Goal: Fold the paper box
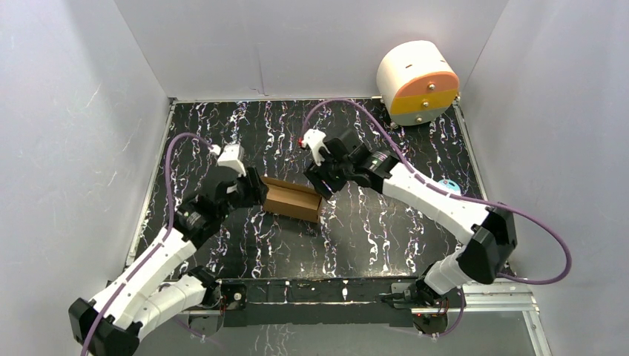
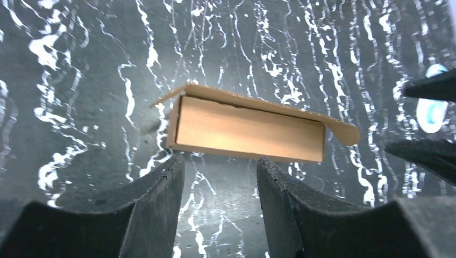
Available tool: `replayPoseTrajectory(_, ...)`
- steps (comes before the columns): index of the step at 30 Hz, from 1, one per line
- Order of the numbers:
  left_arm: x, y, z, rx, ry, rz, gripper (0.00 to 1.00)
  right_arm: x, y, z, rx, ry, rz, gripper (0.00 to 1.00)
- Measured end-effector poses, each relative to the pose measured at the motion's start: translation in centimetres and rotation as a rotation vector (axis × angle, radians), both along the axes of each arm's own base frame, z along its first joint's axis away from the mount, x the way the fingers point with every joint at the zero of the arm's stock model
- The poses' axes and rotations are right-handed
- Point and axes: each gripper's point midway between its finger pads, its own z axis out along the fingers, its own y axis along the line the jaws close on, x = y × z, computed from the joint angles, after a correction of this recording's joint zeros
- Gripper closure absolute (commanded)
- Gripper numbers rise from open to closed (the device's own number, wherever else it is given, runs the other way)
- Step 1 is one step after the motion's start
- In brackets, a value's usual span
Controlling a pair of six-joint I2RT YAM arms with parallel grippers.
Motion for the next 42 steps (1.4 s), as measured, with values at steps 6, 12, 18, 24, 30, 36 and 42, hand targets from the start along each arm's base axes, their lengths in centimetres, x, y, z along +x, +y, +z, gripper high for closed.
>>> replayPoseTrajectory(6, 1.9, 0.9, 0.8, 0.243, 0.006, -0.065, 0.49, -1.4, -2.1, -2.2, 0.010, 0.065, -0.133, 0.38)
replayPoseTrajectory(12, 4.0, 2.3, -1.2, 0.334, 0.088, -0.121, 0.50, -1.9, -2.2, -4.5, 0.025, 0.113, -0.182, 0.44)
replayPoseTrajectory(18, 5.5, 3.5, -2.6, 0.292, 0.157, -0.179, 0.52, -1.5, -1.7, -5.1, 0.067, 0.103, -0.204, 0.52)
replayPoseTrajectory(24, 5.7, 2.0, -3.0, 0.257, 0.178, -0.296, 0.53, -1.0, -1.3, -5.1, 0.092, 0.090, -0.217, 0.67)
replayPoseTrajectory(30, 6.2, 1.2, -3.4, 0.244, 0.194, -0.352, 0.55, -0.8, -0.9, -4.8, 0.116, 0.083, -0.221, 0.80)
replayPoseTrajectory(36, 6.1, 0.8, -4.8, 0.231, 0.244, -0.384, 0.61, -0.8, -0.8, -4.7, 0.121, 0.083, -0.218, 0.86)
replayPoseTrajectory(42, 5.8, 0.5, -5.5, 0.216, 0.278, -0.407, 0.74, -0.8, -0.8, -4.7, 0.122, 0.083, -0.219, 0.86)
